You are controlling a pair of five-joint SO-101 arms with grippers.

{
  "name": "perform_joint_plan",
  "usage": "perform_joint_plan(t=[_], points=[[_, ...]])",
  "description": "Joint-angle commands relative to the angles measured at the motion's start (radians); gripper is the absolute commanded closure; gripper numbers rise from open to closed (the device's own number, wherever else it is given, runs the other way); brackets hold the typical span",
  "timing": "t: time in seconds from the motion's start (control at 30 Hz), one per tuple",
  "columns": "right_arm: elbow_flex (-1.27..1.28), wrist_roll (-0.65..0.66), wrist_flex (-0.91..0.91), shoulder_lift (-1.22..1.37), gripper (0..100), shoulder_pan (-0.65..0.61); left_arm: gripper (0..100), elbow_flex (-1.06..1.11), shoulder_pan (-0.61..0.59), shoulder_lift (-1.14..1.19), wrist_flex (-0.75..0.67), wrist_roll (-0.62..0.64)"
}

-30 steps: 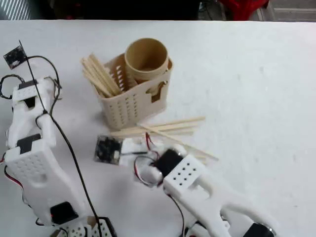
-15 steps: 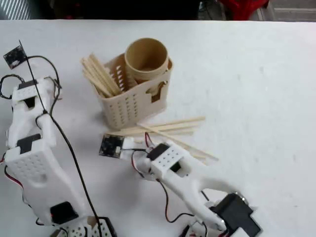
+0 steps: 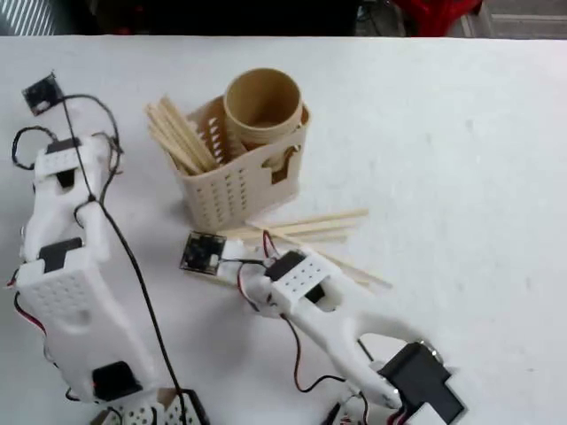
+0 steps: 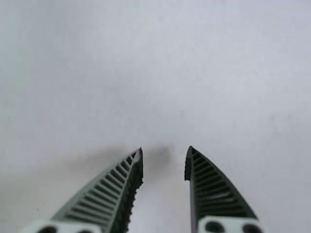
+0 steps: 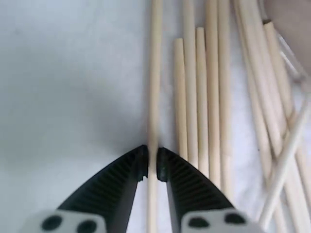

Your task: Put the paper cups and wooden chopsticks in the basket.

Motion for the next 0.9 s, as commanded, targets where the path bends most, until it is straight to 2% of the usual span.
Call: perform_joint_plan(t=[0.0, 0.37, 0.63, 0.87], points=[[-0.021, 0.005, -0.01, 0.005, 97.2, 0.015, 84, -0.063, 0.015, -0.008, 0.0, -0.049], [-0.026, 0.003, 0.039, -0.038, 97.2, 0.015, 84, -0.144, 0.001, 0.105, 0.02, -0.049], [-0.029, -0.06, 0.157, -0.346, 97.2, 0.008, 84, -0.147, 0.004, 0.105, 0.034, -0.051], [-0.19, -0.06, 0.421, -0.615, 97.2, -0.051, 84, -0.147, 0.004, 0.11, 0.028, -0.051]])
